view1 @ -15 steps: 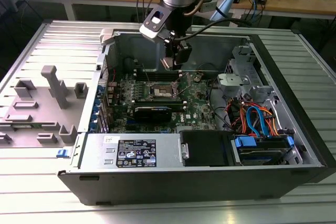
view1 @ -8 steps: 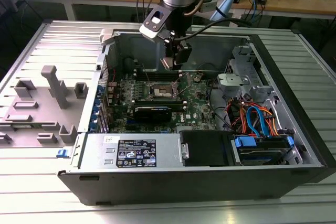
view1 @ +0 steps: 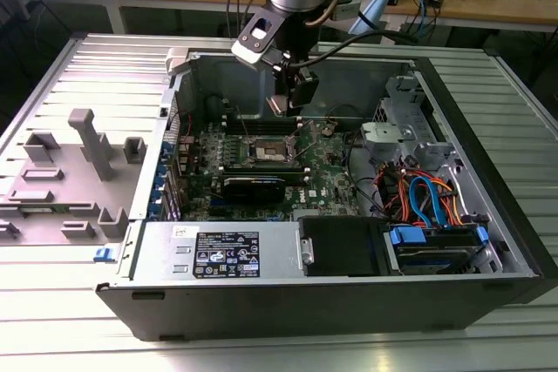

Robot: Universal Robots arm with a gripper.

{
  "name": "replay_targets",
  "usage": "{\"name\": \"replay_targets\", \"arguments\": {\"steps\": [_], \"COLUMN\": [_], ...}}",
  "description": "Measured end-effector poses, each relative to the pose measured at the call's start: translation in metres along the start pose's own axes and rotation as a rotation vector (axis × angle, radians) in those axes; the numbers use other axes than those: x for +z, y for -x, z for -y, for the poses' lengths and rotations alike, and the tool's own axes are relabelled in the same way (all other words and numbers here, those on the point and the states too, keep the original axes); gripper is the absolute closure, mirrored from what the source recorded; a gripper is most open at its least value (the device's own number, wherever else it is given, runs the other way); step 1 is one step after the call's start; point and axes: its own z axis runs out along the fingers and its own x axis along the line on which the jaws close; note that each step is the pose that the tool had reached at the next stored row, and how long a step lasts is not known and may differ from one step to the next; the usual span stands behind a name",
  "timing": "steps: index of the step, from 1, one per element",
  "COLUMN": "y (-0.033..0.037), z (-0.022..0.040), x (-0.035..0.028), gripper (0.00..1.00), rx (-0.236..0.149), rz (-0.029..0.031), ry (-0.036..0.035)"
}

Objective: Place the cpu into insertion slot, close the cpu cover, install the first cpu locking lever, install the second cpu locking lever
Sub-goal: 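Place the cpu into insertion slot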

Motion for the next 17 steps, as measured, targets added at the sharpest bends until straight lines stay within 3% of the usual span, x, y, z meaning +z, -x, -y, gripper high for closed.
{"name": "replay_targets", "arguments": {"steps": [6,11,17], "y": [0.0,0.0001,0.0007], "z": [0.0001,0.0003,0.0007], "x": [0.0009,0.004,0.0163], "gripper": [0.45,0.45,0.45], "rx": [0.014,0.072,0.112], "rz": [0.0003,0.0014,0.0015], "ry": [0.0001,-0.0008,-0.0038]}}
